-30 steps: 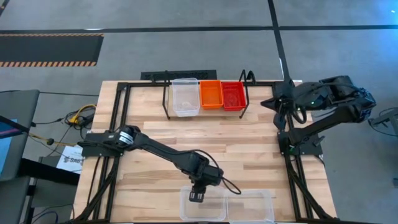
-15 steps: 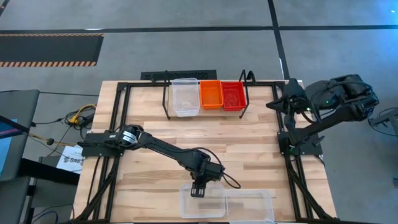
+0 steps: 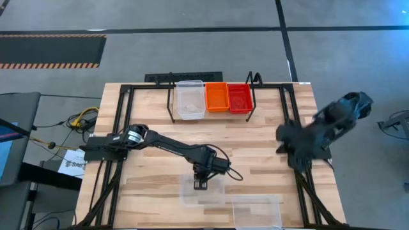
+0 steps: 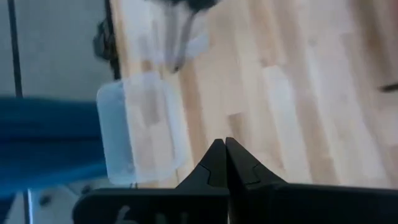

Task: Stack baskets on shelf by color
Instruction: Stack the left transparent bin on top of the transparent bin on the shelf

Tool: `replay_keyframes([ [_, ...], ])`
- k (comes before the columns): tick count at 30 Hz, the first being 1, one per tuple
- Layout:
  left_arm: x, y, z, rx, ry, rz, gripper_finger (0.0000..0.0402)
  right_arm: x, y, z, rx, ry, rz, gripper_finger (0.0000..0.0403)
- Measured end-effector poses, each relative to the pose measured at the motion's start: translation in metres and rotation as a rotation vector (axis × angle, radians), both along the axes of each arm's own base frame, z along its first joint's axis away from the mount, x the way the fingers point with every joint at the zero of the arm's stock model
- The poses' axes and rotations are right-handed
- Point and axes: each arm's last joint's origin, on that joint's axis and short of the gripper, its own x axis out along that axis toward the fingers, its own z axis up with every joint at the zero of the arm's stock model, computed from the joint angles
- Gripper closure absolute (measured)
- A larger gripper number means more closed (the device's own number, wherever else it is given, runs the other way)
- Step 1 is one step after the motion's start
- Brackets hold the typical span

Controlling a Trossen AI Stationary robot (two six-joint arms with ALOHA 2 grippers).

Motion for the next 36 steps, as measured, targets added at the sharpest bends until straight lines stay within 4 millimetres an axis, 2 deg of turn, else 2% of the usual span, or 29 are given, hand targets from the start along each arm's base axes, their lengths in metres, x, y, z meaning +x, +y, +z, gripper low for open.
replay_keyframes([
  [5, 0.001, 0.022, -0.005, 0.026, 0.035, 0.107, 0.0376, 0.017, 0.036, -0.024, -0.111, 0.071, -0.003, 0.0401],
  [7, 0.001, 0.032, -0.007, 0.023, 0.051, 0.190, 0.0393, 0.022, 0.048, -0.031, -0.144, 0.081, -0.029, 0.0401],
  [13, 0.010, 0.058, -0.012, -0.009, 0.005, 0.400, 0.0400, 0.023, 0.070, -0.047, -0.216, 0.126, -0.087, 0.0401],
  [19, 0.031, 0.074, -0.011, -0.092, -0.175, 0.578, 0.0401, 0.019, 0.078, -0.050, -0.248, 0.099, -0.140, 0.0401],
  [23, 0.037, 0.075, -0.002, -0.118, -0.229, 0.615, 0.0401, 0.015, 0.080, -0.049, -0.247, 0.093, -0.123, 0.0401],
  [26, 0.034, 0.074, 0.016, -0.124, -0.244, 0.612, 0.0401, 0.009, 0.079, -0.045, -0.237, 0.078, -0.106, 0.0401],
  [29, 0.025, 0.074, 0.046, -0.122, -0.292, 0.631, 0.0401, 0.004, 0.077, -0.041, -0.239, 0.048, -0.098, 0.0401],
  [32, 0.009, 0.073, 0.084, -0.068, -0.369, 0.667, 0.0402, -0.003, 0.071, -0.035, -0.239, -0.001, -0.090, 0.0401],
  [36, -0.024, 0.076, 0.139, 0.048, -0.511, 0.777, 0.0401, -0.009, 0.064, -0.028, -0.250, -0.062, -0.085, 0.0401],
])
